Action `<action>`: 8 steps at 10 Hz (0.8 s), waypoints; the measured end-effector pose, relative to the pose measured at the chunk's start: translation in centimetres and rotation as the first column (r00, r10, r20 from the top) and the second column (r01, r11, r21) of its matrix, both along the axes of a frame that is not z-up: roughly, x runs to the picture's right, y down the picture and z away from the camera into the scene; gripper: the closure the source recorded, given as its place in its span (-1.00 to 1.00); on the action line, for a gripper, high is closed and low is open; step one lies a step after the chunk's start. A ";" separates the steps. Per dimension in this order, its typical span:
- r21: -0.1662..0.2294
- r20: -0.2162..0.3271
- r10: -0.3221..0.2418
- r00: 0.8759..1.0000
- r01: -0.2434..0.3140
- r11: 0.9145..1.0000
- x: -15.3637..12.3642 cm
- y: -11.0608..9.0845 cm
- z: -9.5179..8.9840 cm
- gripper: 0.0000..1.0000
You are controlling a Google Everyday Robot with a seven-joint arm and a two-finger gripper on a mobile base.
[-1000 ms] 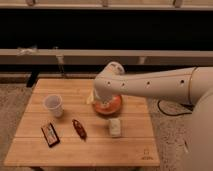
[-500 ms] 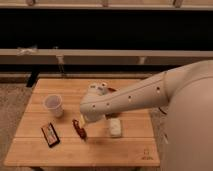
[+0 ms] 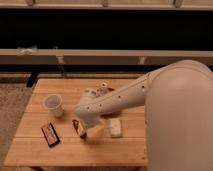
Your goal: Drag the pepper across the table
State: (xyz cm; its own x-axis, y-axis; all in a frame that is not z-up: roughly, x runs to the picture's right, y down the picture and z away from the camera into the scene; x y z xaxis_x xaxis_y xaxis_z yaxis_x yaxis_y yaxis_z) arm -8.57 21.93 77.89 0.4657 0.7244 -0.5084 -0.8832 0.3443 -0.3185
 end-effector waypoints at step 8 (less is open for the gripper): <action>-0.007 0.026 -0.034 0.999 0.034 0.999 -0.8 0.9 -0.4 -0.60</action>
State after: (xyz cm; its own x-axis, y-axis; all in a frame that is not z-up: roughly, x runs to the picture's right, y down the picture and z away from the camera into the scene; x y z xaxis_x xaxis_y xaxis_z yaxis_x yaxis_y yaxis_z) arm -9.33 22.85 77.46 0.5033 0.7038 -0.5014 -0.8623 0.3717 -0.3438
